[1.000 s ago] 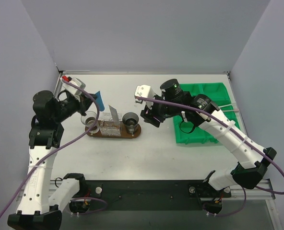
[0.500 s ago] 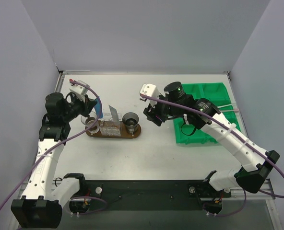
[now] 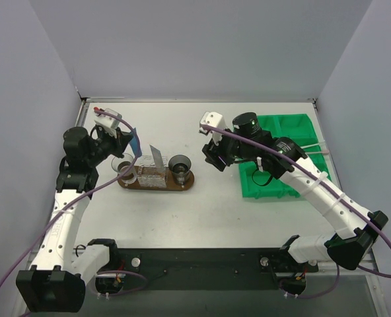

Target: Prepare toiletry sets of a toothbrush and toothpaste on the tray

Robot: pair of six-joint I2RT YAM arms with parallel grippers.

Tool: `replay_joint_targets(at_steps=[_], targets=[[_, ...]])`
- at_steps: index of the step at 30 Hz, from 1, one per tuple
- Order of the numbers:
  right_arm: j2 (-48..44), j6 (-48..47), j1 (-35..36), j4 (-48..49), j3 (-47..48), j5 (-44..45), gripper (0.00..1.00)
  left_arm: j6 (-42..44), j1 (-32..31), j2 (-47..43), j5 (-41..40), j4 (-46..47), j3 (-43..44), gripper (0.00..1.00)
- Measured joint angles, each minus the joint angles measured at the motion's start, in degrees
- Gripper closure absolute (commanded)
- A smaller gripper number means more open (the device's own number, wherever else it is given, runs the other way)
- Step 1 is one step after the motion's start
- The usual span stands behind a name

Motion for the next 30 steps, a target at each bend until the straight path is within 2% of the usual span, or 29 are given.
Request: replay_joint_targets(at_steps=[30], targets=[[-0.15, -0.07, -0.07, 1.73, -2.56, -0.37, 0.49, -4.04, 0.0, 2.86, 3.78, 7.04, -5.14, 1.0]])
